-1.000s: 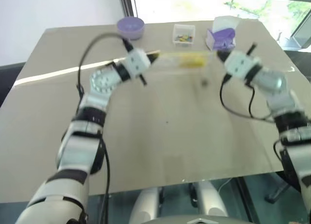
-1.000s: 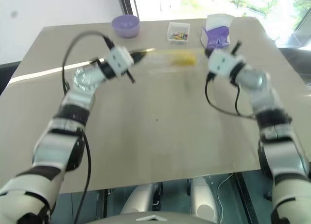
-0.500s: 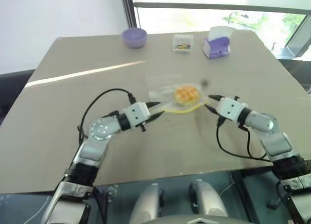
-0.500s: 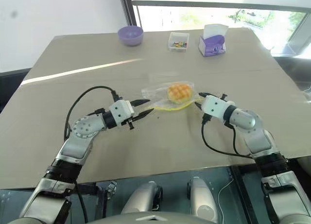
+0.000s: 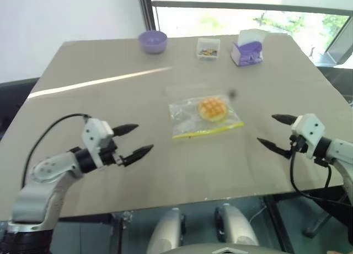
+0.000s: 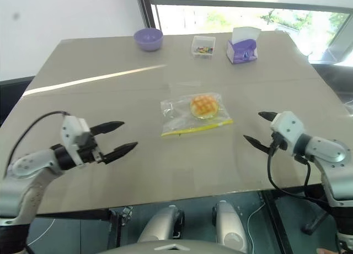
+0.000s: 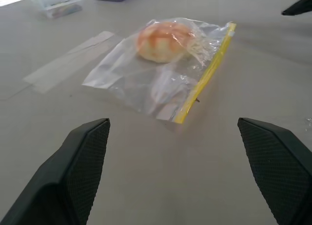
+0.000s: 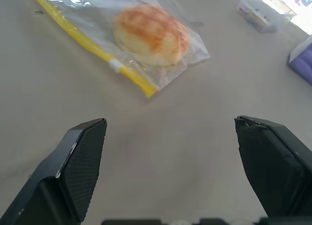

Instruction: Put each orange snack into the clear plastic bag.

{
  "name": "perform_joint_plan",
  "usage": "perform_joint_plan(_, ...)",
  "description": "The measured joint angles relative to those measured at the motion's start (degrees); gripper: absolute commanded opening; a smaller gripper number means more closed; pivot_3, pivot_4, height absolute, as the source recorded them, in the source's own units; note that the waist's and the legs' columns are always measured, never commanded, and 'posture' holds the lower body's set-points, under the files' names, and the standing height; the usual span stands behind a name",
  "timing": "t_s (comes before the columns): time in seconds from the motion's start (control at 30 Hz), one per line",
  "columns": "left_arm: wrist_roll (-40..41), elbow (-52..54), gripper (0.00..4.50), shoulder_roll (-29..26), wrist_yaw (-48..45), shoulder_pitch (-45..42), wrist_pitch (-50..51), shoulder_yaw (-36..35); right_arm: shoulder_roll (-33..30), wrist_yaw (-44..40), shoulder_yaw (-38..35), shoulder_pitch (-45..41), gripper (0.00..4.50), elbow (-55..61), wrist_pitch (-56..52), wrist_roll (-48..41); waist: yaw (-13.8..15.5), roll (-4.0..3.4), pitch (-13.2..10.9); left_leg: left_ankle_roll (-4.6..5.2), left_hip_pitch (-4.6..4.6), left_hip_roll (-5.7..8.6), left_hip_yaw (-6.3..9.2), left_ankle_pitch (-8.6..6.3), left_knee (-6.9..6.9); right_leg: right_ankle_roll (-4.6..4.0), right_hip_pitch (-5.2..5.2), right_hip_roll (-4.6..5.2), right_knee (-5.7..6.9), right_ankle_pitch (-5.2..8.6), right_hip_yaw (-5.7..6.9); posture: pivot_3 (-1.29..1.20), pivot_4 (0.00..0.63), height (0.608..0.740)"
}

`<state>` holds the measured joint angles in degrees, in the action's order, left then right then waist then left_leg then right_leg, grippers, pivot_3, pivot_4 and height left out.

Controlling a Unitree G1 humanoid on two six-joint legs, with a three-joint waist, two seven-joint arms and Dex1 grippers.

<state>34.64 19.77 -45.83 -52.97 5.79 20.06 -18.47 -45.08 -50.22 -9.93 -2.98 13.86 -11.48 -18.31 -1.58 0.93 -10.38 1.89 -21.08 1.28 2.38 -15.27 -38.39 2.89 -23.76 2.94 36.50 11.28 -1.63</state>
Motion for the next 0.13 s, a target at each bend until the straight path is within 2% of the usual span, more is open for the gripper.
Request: perform_joint_plan(0.13,2.0,0.9,4.44,-1.1,-1.1,2.1,2.3,-3.3,-1.7,-1.3,-3.5,3.8,4.49,5.3,-4.3,-4.4,0.2,0.01,0.0,0.00,0.01,-0.06,-0.04,0.00,0.00,0.05,0.00,-0.04,-0.03,0.05,-0.01,0.00,0.150,0.740)
